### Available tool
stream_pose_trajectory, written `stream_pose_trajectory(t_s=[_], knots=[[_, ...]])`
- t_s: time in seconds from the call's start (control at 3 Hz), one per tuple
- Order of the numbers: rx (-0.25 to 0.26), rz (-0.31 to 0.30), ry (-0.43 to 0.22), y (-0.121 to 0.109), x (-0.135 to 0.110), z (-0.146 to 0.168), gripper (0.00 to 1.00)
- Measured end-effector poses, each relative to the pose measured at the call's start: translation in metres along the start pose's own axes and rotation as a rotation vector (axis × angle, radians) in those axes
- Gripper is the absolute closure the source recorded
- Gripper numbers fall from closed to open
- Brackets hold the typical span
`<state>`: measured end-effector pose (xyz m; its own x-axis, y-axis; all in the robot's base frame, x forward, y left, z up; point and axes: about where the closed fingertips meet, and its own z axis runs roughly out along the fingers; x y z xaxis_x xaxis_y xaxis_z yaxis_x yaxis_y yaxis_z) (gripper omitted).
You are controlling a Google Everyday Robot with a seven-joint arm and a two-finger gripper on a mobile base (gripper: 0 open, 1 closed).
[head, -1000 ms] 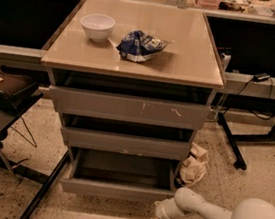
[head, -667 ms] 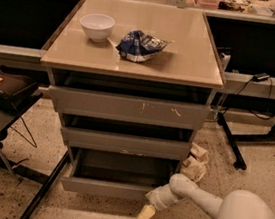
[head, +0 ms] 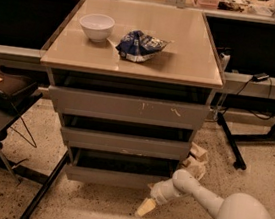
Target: Close bottom drawer
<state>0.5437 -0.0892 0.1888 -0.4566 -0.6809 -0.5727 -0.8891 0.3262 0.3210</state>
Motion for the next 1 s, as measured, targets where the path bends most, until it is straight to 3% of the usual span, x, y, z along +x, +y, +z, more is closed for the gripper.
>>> stream_pose_trajectory(t_s=[0.33,0.67,1.0], knots=[[-0.056,0.022,-0.163,-0.014,-0.025,-0.003,0.0],[-0.02,0.045,-0.299,-0.051,-0.042,-0.028,0.0],[0.021,0.064,-0.397,-0.074,-0.05,-0.047,0.0]])
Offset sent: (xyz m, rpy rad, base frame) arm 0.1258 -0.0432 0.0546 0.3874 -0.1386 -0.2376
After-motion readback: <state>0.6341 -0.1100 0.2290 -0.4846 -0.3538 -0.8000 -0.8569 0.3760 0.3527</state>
